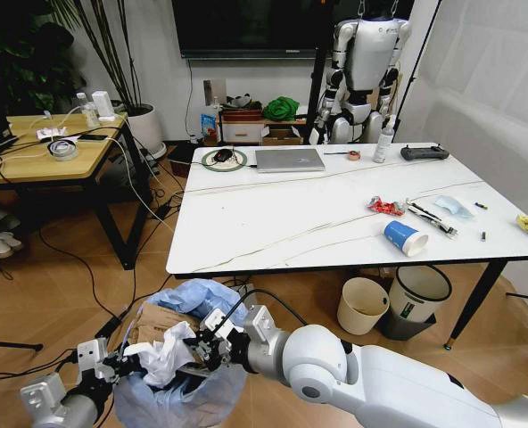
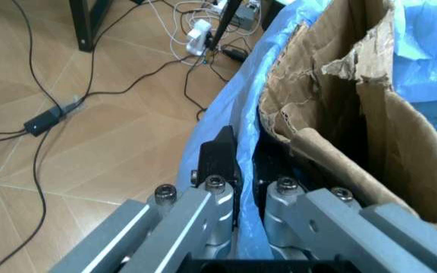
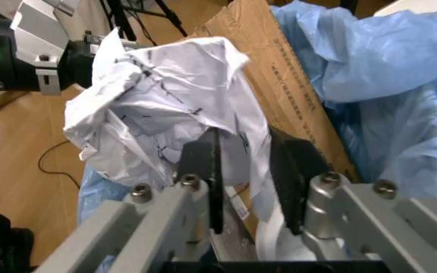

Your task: Pick up the trash bin and place the trash from the table into it.

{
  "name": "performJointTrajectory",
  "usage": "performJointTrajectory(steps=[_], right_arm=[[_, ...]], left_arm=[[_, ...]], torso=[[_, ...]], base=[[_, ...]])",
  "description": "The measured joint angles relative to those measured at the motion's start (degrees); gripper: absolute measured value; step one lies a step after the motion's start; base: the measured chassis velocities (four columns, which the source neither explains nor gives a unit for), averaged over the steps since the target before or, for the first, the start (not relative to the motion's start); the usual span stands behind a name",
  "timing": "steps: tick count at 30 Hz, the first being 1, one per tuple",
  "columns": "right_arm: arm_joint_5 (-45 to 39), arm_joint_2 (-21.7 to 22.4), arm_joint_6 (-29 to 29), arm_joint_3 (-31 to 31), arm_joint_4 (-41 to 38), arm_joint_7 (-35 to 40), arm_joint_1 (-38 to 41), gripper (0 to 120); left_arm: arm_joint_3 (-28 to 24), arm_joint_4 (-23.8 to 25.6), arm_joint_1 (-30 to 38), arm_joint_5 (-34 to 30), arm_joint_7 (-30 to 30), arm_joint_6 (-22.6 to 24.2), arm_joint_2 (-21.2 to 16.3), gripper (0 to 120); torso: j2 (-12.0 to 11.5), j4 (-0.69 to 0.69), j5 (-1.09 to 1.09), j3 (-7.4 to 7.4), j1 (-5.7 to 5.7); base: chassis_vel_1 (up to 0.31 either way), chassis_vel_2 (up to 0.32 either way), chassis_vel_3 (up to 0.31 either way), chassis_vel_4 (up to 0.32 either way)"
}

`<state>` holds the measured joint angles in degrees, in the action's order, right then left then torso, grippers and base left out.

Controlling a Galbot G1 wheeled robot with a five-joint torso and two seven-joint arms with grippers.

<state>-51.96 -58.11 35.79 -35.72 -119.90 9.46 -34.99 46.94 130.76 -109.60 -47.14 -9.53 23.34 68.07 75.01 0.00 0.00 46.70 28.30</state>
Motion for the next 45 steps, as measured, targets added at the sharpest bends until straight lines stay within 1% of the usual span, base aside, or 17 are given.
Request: performJointTrajectory(steps=[4, 5, 8, 9, 11, 12, 13, 14, 15, 20, 24, 35, 40, 41, 43, 44, 45], right_arm=[[0.2, 1.5, -0.5, 1.1, -1.1, -0.5, 0.1, 41], [0.2, 1.5, -0.5, 1.1, -1.1, -0.5, 0.1, 41], [0.3, 2.8, -0.8, 2.1, -1.8, -0.6, -0.1, 53], [0.4, 3.4, -1.0, 2.6, -2.1, -0.8, -0.3, 59], [0.7, 4.4, -1.3, 3.4, -2.4, -1.2, -0.6, 67], [0.9, 4.9, -1.5, 3.7, -2.4, -1.3, -0.7, 69], [0.9, 4.9, -1.5, 3.7, -2.4, -1.3, -0.7, 69], [1.2, 5.3, -1.6, 4.0, -2.5, -1.5, -0.8, 73], [1.9, 5.7, -2.0, 4.3, -2.5, -1.8, -1.1, 80], [3.3, 6.7, -2.7, 4.8, -2.5, -2.2, -2.1, 98], [3.8, 7.9, -3.2, 5.5, -2.2, -2.4, -2.3, 100], [4.7, 11.2, -4.7, 9.2, -2.7, -2.0, -4.4, 100], [6.3, 13.0, -6.2, 15.6, -2.6, 4.2, -8.2, 100], [6.3, 13.0, -6.2, 15.6, -2.6, 4.2, -8.2, 100], [7.2, 13.3, -6.9, 17.7, -2.4, 7.8, -10.0, 100], [8.7, 13.6, -8.6, 21.4, -1.8, 13.1, -13.0, 100], [9.8, 13.7, -10.4, 25.6, -1.0, 16.5, -16.1, 100]], left_arm=[[1.0, -0.7, 0.3, -1.3, -0.2, 0.0, -0.4, 0], [1.0, -0.7, 0.3, -1.3, -0.2, 0.0, -0.4, 0], [1.1, -1.3, 0.4, -1.6, -0.4, 0.1, -0.8, 0], [1.1, -1.5, 0.4, -1.7, -0.4, 0.1, -0.9, 0], [1.2, -1.8, 0.5, -1.7, -0.4, 0.1, -1.0, 0], [1.2, -1.9, 0.6, -1.8, -0.4, 0.1, -1.0, 0], [1.2, -1.9, 0.6, -1.8, -0.4, 0.1, -1.0, 0], [1.2, -1.9, 0.6, -1.8, -0.4, 0.1, -1.0, 0], [1.2, -1.9, 0.7, -2.1, -0.5, 0.1, -1.0, 0], [1.1, -1.8, 0.8, -2.8, -0.9, 0.4, -0.9, 0], [1.2, -2.0, 0.7, -2.8, -0.9, 0.4, -1.0, 0], [1.0, -2.5, 0.9, -2.7, -0.7, 0.2, -1.0, 0], [0.9, -3.2, 1.4, -2.6, -0.6, 0.2, -0.8, 0], [0.9, -3.2, 1.4, -2.6, -0.6, 0.2, -0.8, 0], [0.7, -3.7, 1.7, -2.5, -0.6, 0.0, -0.7, 0], [0.5, -4.2, 2.0, -2.3, -0.4, -0.1, -0.6, 0], [0.4, -4.8, 2.3, -2.3, -0.1, -0.3, -0.6, 0]], torso=[[0.0, -0.01, 0.0, 0.0, 0.0], [0.0, -0.01, 0.0, 0.0, 0.0], [0.0, 0.0, 0.0, 0.0, 0.0], [0.0, 0.0, 0.0, 0.0, 0.0], [0.0, -0.01, 0.01, 0.0, 0.0], [0.0, -0.01, 0.0, 0.0, 0.0], [0.0, -0.01, 0.0, 0.0, 0.0], [0.0, -0.01, 0.0, 0.0, 0.0], [0.0, -0.01, 0.01, 0.0, 0.0], [0.0, 0.0, 0.01, 0.0, 0.0], [0.0, 0.0, 0.01, 0.0, 0.0], [0.0, 0.0, 0.01, 0.0, 0.0], [0.0, 0.01, 0.0, 0.0, 0.0], [0.0, 0.01, 0.0, 0.0, 0.0], [0.0, 0.01, 0.01, 0.0, 0.0], [0.0, 0.0, 0.01, 0.0, 0.0], [0.0, 0.0, 0.0, 0.0, 0.0]], base=[[0.0, 0.0, 0.0, 0.0], [0.0, 0.0, 0.0, 0.0], [0.0, 0.0, 0.0, 0.0], [0.0, 0.0, 0.0, 0.0], [0.0, 0.0, 0.0, 0.0], [0.0, 0.0, 0.0, 0.0], [0.0, 0.0, 0.0, 0.0], [0.0, 0.0, 0.0, 0.0], [0.0, 0.0, 0.0, 0.0], [0.0, 0.0, 0.0, 0.0], [0.0, 0.0, 0.0, 0.0], [0.0, 0.0, 0.0, 0.0], [0.0, 0.0, 0.0, 0.0], [0.0, 0.0, 0.0, 0.0], [0.0, 0.0, 0.0, 0.0], [0.0, 0.0, 0.0, 0.0], [0.0, 0.0, 0.0, 0.0]])
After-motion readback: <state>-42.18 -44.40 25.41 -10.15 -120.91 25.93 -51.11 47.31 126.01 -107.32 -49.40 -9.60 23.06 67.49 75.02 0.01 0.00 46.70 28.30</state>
